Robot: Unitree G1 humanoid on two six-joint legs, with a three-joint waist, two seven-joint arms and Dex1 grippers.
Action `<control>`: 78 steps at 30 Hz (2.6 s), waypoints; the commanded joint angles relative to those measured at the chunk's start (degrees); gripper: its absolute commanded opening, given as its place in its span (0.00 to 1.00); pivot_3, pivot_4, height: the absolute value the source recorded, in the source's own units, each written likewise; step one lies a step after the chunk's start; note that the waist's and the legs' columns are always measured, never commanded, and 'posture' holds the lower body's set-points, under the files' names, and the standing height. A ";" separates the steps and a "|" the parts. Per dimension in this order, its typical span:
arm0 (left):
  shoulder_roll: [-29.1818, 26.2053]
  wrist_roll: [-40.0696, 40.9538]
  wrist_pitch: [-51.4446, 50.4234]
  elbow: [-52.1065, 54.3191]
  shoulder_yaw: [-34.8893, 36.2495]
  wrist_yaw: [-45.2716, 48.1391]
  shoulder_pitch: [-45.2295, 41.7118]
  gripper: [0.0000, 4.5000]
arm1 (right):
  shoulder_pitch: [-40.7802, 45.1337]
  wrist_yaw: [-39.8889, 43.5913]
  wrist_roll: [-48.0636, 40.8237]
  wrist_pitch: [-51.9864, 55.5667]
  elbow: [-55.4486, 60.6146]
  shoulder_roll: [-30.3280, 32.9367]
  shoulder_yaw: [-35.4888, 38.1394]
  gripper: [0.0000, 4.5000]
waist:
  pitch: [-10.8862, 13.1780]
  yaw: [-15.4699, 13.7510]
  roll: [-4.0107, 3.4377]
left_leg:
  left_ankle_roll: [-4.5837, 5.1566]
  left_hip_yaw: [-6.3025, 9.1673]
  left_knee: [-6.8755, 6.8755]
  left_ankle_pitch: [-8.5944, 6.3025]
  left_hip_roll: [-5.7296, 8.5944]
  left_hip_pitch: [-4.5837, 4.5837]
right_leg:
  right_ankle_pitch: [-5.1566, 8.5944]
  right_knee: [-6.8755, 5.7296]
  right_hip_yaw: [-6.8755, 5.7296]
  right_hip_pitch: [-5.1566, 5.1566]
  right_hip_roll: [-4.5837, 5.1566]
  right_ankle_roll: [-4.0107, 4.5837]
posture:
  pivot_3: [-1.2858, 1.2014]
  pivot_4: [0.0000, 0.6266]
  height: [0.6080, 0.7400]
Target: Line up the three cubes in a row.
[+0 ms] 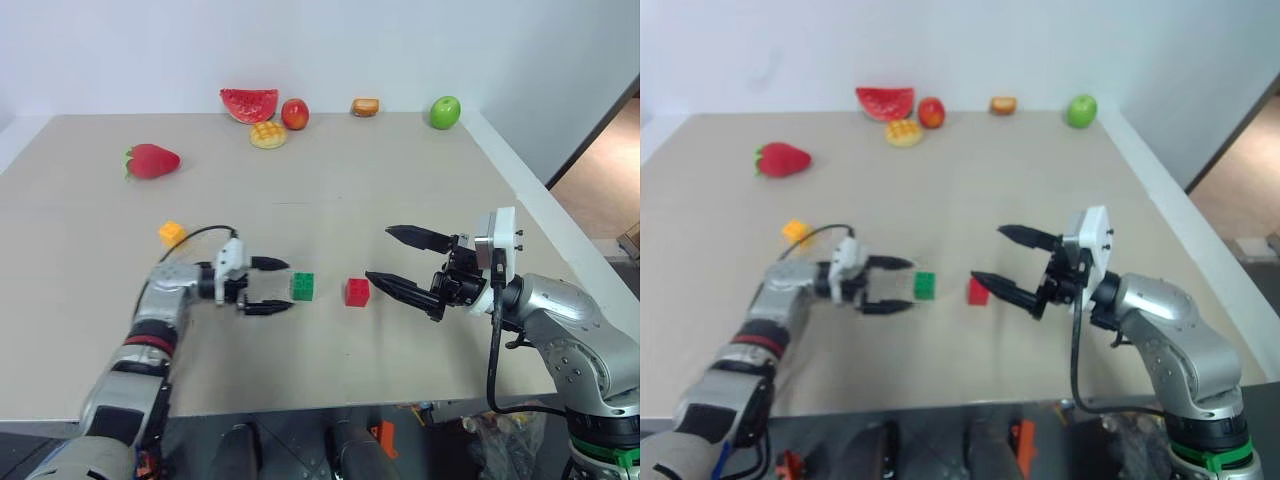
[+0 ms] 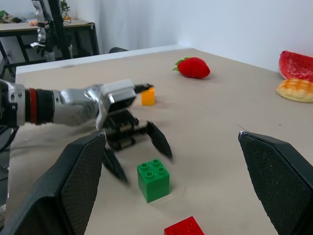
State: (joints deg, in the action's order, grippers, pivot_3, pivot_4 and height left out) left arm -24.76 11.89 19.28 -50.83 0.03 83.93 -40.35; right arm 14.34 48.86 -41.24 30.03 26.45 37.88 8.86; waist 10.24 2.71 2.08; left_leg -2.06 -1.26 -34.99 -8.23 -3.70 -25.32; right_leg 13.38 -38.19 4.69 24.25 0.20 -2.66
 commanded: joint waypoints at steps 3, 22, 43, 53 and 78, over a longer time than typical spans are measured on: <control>-9.66 -2.11 8.55 -2.57 4.73 -9.27 2.89 1.00 | 1.67 0.50 -1.55 -0.57 1.38 -0.07 0.62 1.00 | -0.02 -0.03 0.03 | 0.00 -0.04 0.00 0.00 0.00 0.00 | 0.01 0.01 0.01 -0.01 0.04 0.02 | 0.52 0.24 1.00; 1.83 14.84 -46.22 60.54 18.84 -59.71 32.16 1.00 | 13.16 -6.22 18.07 -6.30 -8.94 -8.84 -15.78 1.00 | -0.06 -0.18 0.07 | -0.05 -0.21 0.00 -0.01 -0.17 0.13 | -0.01 -0.05 -0.06 -0.03 0.03 0.13 | 0.52 0.24 1.00; -0.92 4.50 -36.16 40.91 16.65 -64.46 21.41 1.00 | 11.77 -5.53 19.37 -7.03 -7.38 -10.22 -14.86 1.00 | -0.07 -0.18 0.09 | -0.05 -0.25 0.00 0.00 -0.14 0.13 | -0.07 0.00 -0.03 -0.01 0.05 0.17 | 0.52 0.24 1.00; -3.86 2.53 -28.92 27.46 15.18 -58.67 12.18 1.00 | 10.13 -6.22 19.10 -6.15 -5.10 -9.66 -14.12 1.00 | -0.08 -0.11 0.11 | -0.07 -0.27 0.15 -0.01 -0.12 0.11 | -0.13 0.04 -0.04 0.05 0.05 -0.04 | 0.52 0.24 1.00; -7.17 10.91 -17.81 28.69 6.31 -16.36 11.94 0.29 | 9.61 -2.30 15.35 -4.25 -4.59 -6.45 -10.79 1.00 | -0.08 -0.13 0.11 | -0.08 -0.27 0.29 0.00 -0.10 0.09 | 0.08 0.05 -0.04 0.07 0.08 0.18 | 0.52 0.24 1.00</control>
State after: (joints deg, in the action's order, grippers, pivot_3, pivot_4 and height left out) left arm -30.45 20.79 -0.74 -23.73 6.68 60.81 -27.86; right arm 24.39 45.14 -23.44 25.30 18.86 30.19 -5.15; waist 10.15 2.58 2.19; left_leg -2.13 -1.53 -34.69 -8.23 -3.80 -25.22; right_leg 13.49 -38.14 4.65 24.32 0.28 -2.44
